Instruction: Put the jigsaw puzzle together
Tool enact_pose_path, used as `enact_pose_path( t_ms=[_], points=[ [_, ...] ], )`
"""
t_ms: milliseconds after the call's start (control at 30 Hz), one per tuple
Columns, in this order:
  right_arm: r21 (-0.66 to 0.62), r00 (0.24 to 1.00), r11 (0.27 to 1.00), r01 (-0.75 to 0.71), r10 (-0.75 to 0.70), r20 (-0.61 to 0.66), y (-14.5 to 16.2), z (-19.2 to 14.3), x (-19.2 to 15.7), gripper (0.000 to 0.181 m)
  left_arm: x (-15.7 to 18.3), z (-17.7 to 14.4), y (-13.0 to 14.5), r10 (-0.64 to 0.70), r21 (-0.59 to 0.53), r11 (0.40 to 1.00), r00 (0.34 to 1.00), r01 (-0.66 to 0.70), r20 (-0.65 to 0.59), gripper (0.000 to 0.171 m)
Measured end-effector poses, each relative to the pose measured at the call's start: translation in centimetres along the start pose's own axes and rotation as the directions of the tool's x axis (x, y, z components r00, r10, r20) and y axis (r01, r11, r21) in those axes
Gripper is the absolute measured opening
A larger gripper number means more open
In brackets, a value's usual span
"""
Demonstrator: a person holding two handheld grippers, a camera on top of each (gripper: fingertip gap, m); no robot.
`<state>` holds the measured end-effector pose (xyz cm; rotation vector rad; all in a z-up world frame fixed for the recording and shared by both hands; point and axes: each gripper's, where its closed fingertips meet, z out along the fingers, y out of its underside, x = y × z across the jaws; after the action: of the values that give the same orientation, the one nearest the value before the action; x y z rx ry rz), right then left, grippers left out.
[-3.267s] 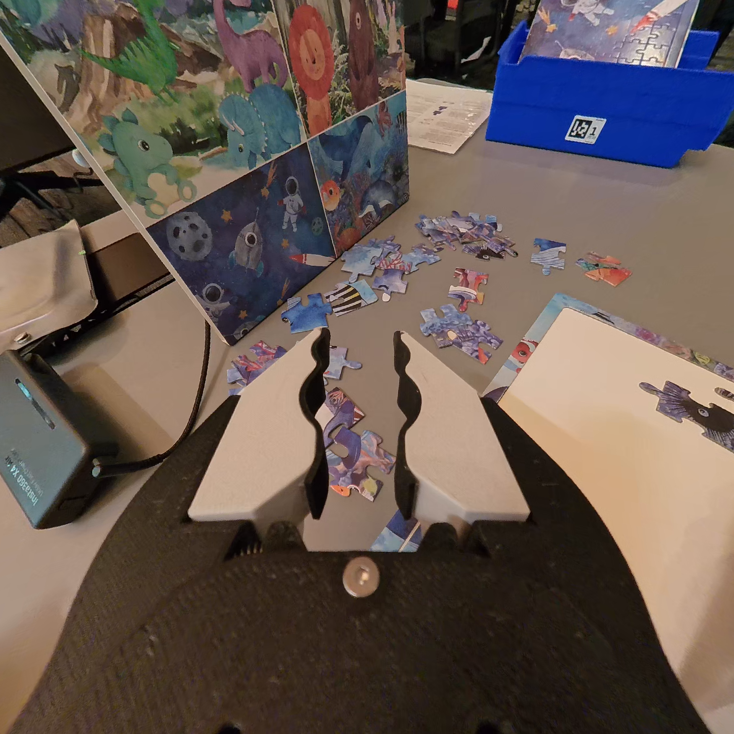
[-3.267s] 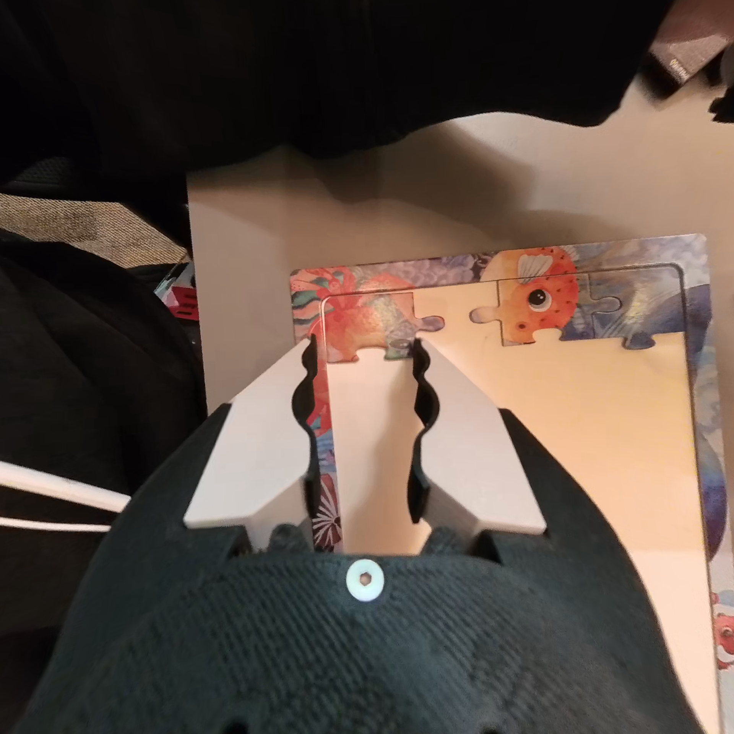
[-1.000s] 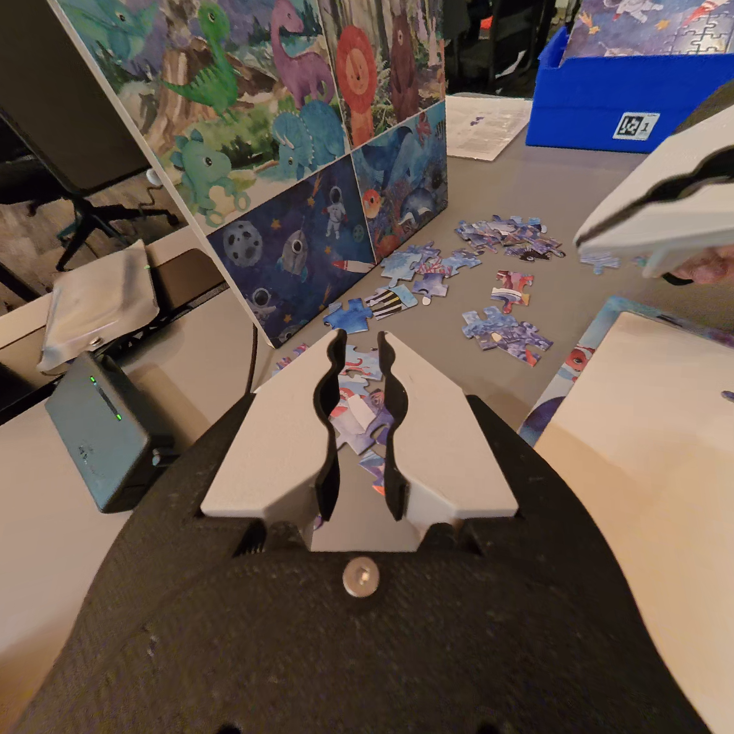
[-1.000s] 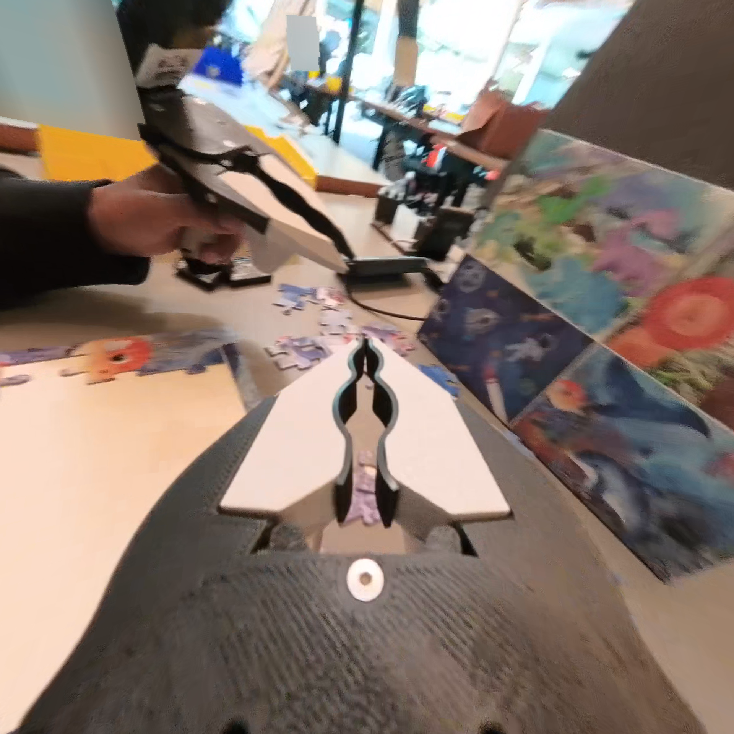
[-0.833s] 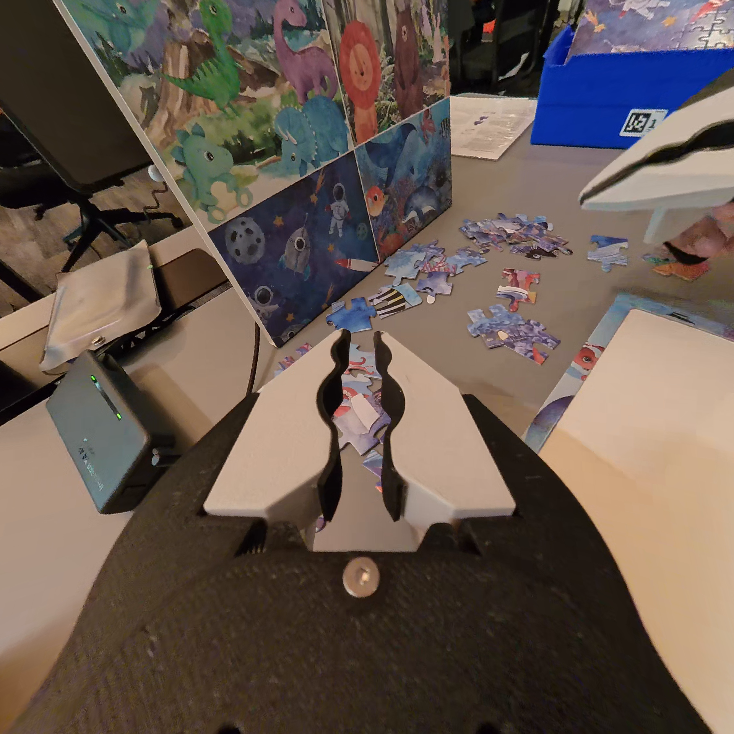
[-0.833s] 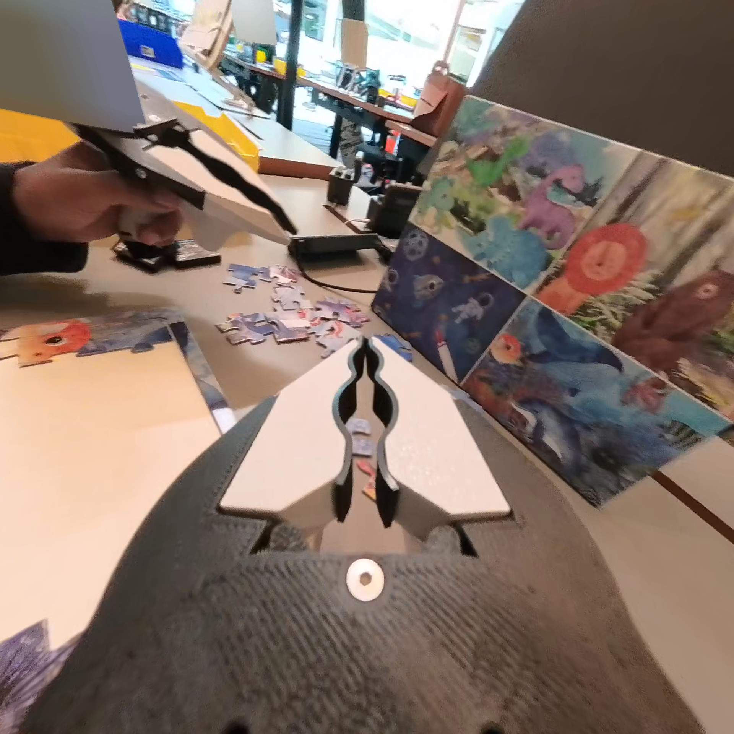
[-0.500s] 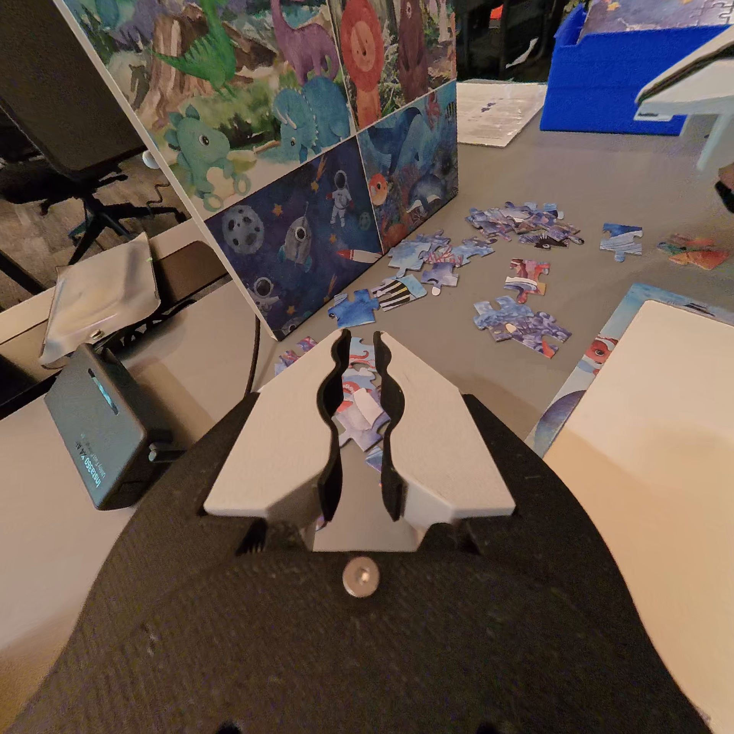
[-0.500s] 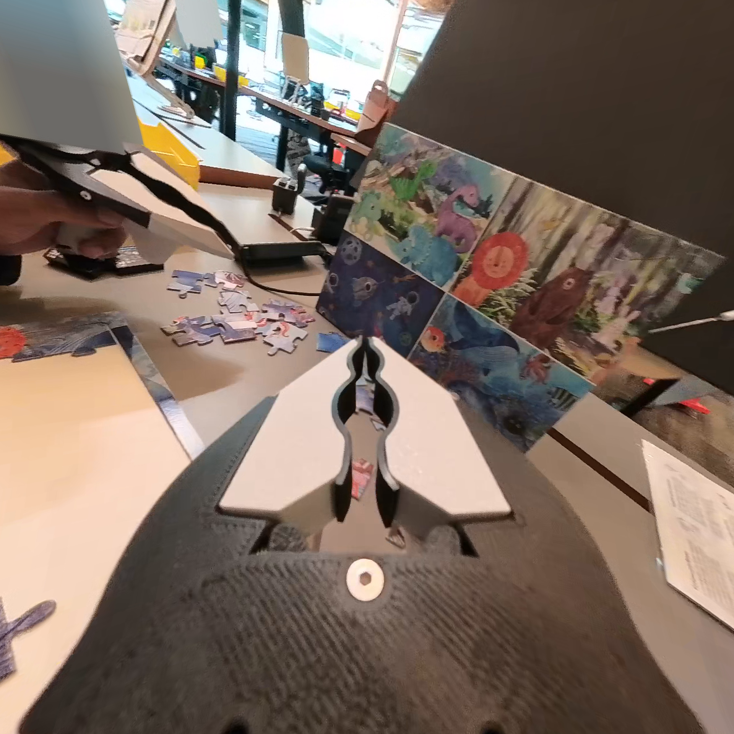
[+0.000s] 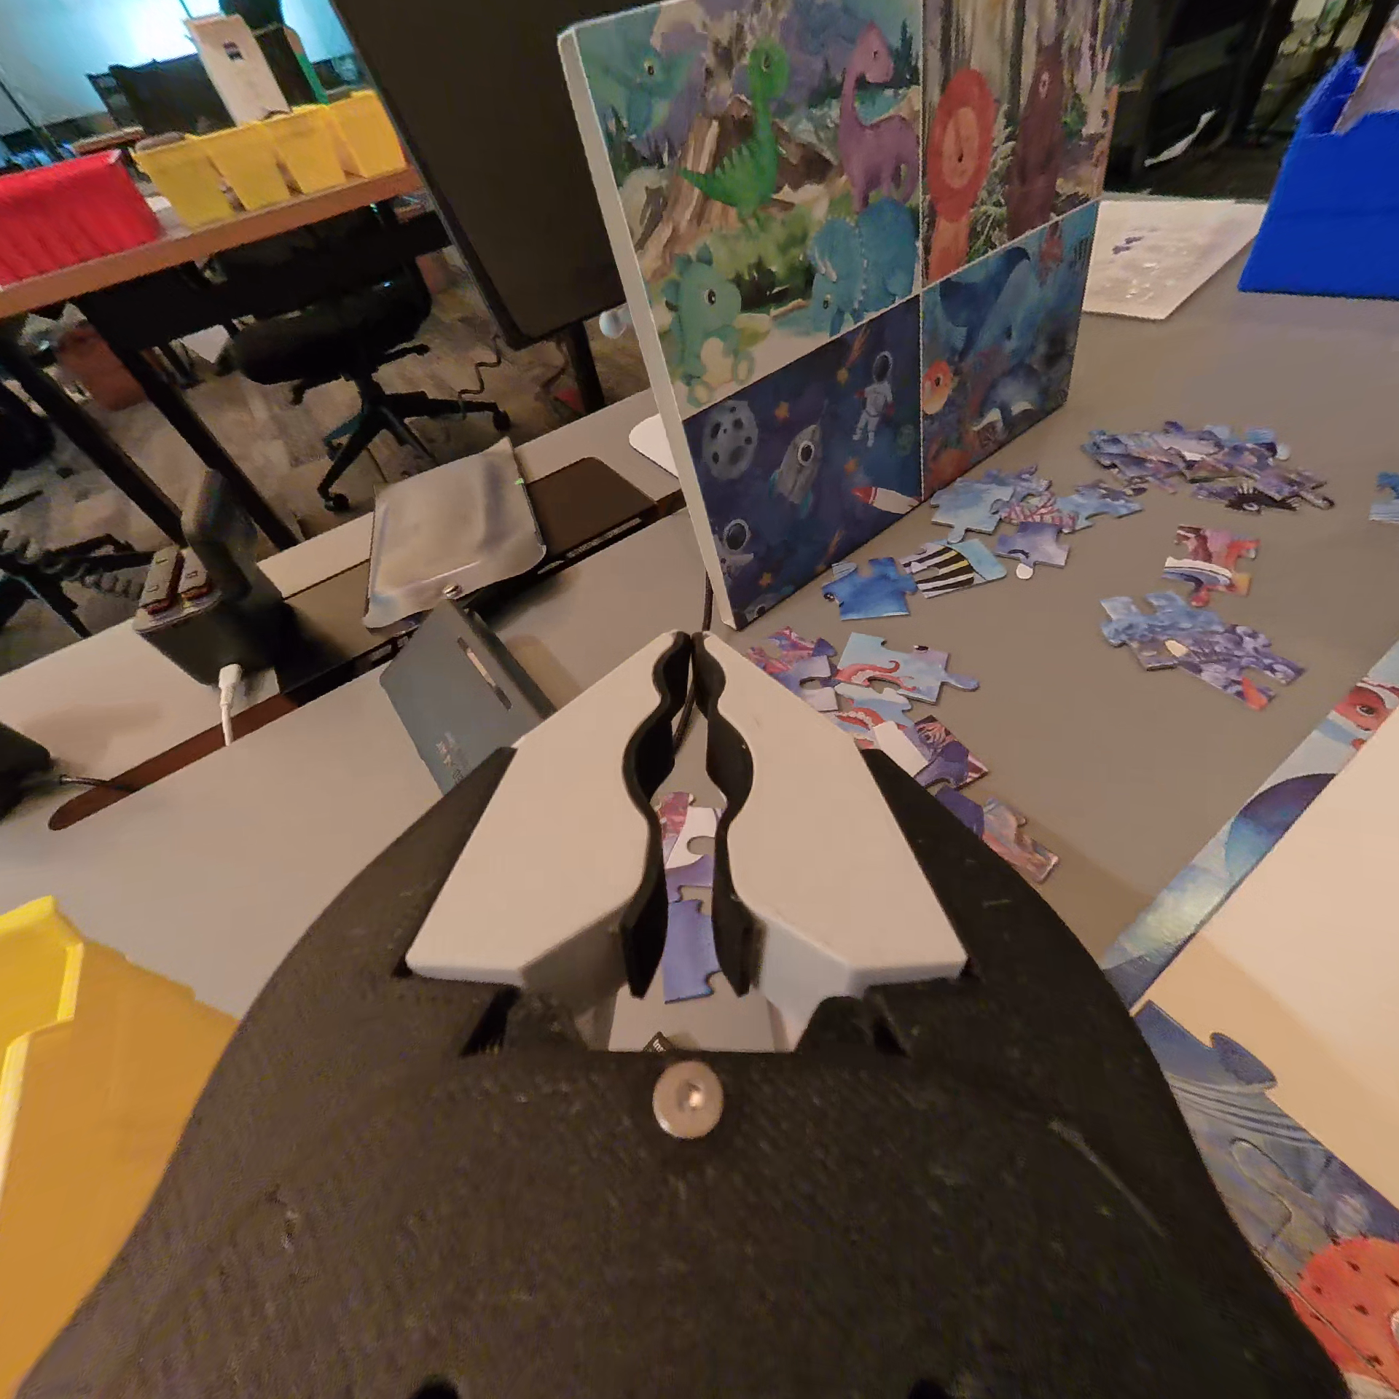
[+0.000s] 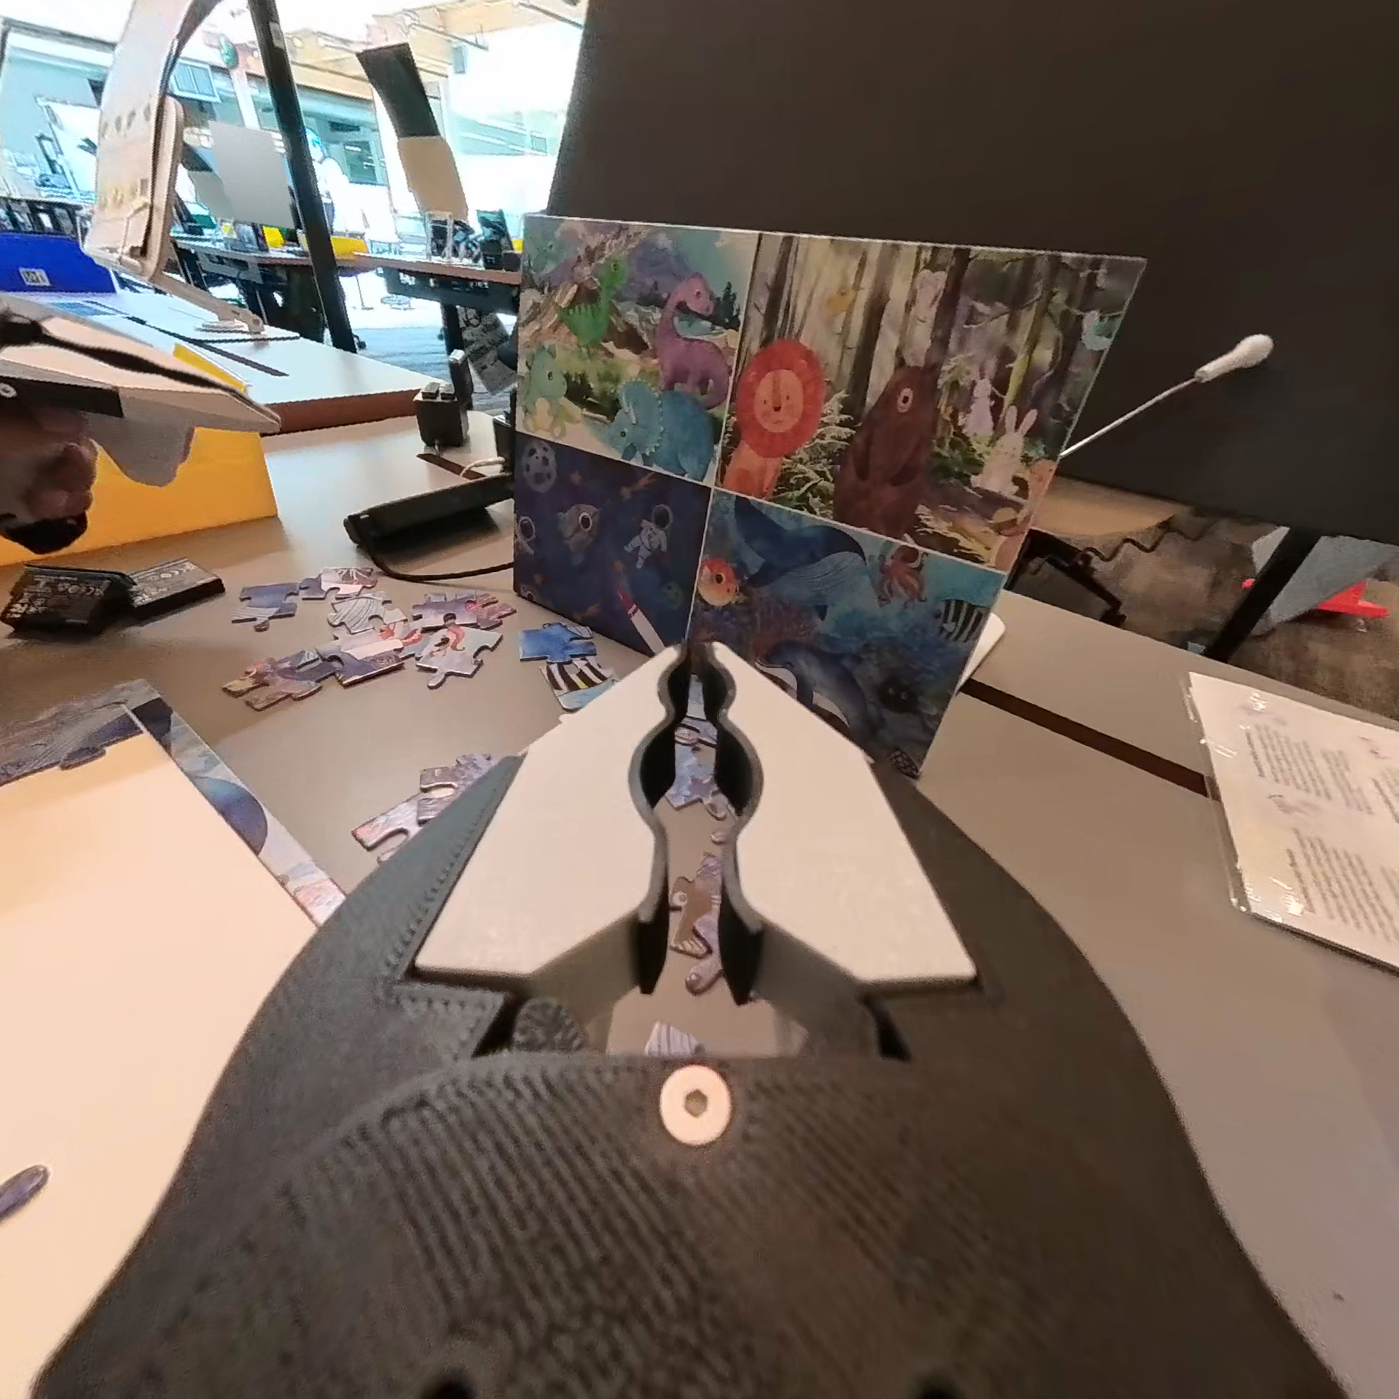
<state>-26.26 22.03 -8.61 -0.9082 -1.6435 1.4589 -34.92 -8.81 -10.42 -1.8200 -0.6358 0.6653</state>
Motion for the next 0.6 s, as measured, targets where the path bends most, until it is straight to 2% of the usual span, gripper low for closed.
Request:
enact_pose_path(
  t_ms=[267,600],
  points=[
    [0.027,0.999,0.998,-0.053,0.053,-0.009,-0.1,-0.4,0.8,0.0,-0.2,0.8,1.6,-0.012,-0.041,0.999,1.0,0.012,-0.005,0.0],
    [0.046,0.99,0.99,-0.133,0.131,0.043,-0.4,-0.2,0.3,0.002,-0.1,1.1,2.1,-0.053,-0.054,0.997,0.998,0.052,-0.029,0.0]
  ],
)
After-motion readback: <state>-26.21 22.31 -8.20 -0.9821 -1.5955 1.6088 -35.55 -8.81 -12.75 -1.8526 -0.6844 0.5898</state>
